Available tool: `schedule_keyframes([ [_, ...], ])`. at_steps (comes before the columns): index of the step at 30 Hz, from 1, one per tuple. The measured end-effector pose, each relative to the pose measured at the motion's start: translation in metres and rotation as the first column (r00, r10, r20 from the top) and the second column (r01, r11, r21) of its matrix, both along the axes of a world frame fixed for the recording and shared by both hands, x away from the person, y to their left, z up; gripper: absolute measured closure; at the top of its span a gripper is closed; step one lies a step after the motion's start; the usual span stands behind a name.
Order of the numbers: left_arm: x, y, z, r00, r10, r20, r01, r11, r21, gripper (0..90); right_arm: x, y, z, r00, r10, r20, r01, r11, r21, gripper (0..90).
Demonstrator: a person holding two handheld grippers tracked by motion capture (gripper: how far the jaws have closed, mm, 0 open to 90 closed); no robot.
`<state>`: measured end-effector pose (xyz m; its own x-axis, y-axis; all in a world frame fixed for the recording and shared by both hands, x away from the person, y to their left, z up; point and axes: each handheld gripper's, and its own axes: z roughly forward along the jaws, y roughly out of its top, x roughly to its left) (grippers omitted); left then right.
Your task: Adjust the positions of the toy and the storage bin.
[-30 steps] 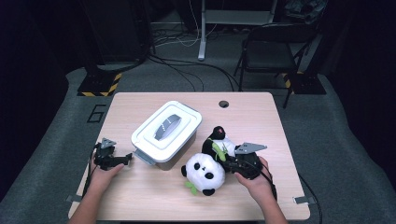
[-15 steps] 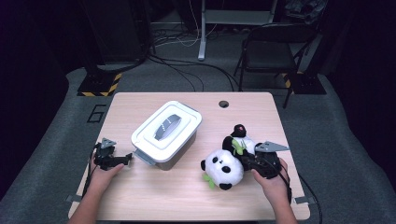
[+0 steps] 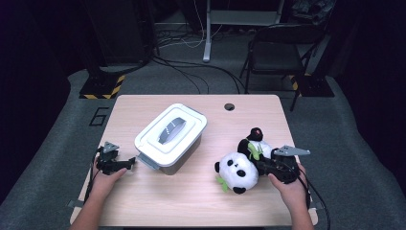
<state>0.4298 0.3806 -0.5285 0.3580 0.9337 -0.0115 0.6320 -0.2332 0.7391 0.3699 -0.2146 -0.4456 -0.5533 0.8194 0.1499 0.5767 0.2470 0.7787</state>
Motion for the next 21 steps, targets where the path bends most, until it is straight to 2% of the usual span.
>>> schedule_keyframes([
  [2, 0.0, -0.001, 0.0, 1.0, -0.002, 0.006, 0.002, 1.0, -0.003, 17.5, 0.0, -0.006, 0.0, 0.9994, 0.022, -0.027, -0.022, 1.0, 0.011, 63.6],
  [7, -0.002, -0.003, 0.004, 0.9998, 0.0, -0.018, 0.0, 1.0, -0.002, 28.4, -0.001, -0.007, 0.005, 0.998, 0.058, -0.023, -0.059, 0.998, -0.009, 57.2],
  [8, -0.002, -0.004, 0.005, 0.9998, 0.002, -0.019, -0.003, 1.0, -0.004, 29.5, -0.002, -0.008, 0.008, 0.9977, 0.068, -0.003, -0.068, 0.997, -0.031, 56.3],
  [10, -0.002, -0.003, 0.007, 0.9993, 0.0, -0.036, -0.001, 0.9999, -0.016, 31.6, -0.003, -0.009, 0.01, 0.9969, 0.078, 0.008, -0.077, 0.996, -0.032, 55.6],
  [11, -0.002, -0.003, 0.008, 0.9989, -0.004, -0.047, 0.002, 0.9996, -0.029, 34.2, -0.004, -0.01, 0.011, 0.9964, 0.082, 0.022, -0.081, 0.996, -0.04, 55.5],
  [12, -0.001, -0.001, 0.011, 0.9971, -0.013, -0.075, 0.011, 0.9993, -0.036, 37.4, -0.005, -0.012, 0.015, 0.9952, 0.089, 0.041, -0.087, 0.995, -0.045, 54.6],
  [13, -0.001, -0.001, 0.011, 0.9971, -0.013, -0.075, 0.011, 0.9993, -0.036, 38.4, -0.005, -0.012, 0.015, 0.9952, 0.089, 0.041, -0.087, 0.995, -0.045, 54.6],
  [14, -0.002, -0.001, 0.014, 0.9976, -0.01, -0.069, 0.005, 0.9982, -0.06, 39.5, -0.006, -0.013, 0.018, 0.9949, 0.097, 0.029, -0.096, 0.995, -0.034, 54.0],
  [15, -0.003, 0.0, 0.016, 0.997, -0.015, -0.076, 0.01, 0.9979, -0.064, 41.3, -0.006, -0.013, 0.019, 0.9951, 0.092, 0.035, -0.091, 0.995, -0.036, 53.6],
  [17, -0.004, 0.001, 0.023, 0.9978, -0.019, -0.063, 0.014, 0.997, -0.076, 42.3, -0.007, -0.013, 0.021, 0.9945, 0.096, 0.041, -0.095, 0.995, -0.039, 53.5],
  [19, -0.007, 0.002, 0.034, 0.9984, -0.022, -0.051, 0.018, 0.9977, -0.066, 44.1, -0.008, -0.011, 0.023, 0.994, 0.101, 0.043, -0.099, 0.994, -0.039, 53.2],
  [20, -0.007, 0.002, 0.034, 0.9984, -0.022, -0.051, 0.018, 0.9977, -0.066, 44.3, -0.008, -0.011, 0.023, 0.994, 0.101, 0.043, -0.099, 0.994, -0.039, 53.2],
  [21, -0.01, 0.003, 0.043, 0.9994, -0.012, -0.034, 0.01, 0.9974, -0.072, 44.9, -0.009, -0.009, 0.025, 0.994, 0.102, 0.039, -0.101, 0.994, -0.04, 53.2],
])
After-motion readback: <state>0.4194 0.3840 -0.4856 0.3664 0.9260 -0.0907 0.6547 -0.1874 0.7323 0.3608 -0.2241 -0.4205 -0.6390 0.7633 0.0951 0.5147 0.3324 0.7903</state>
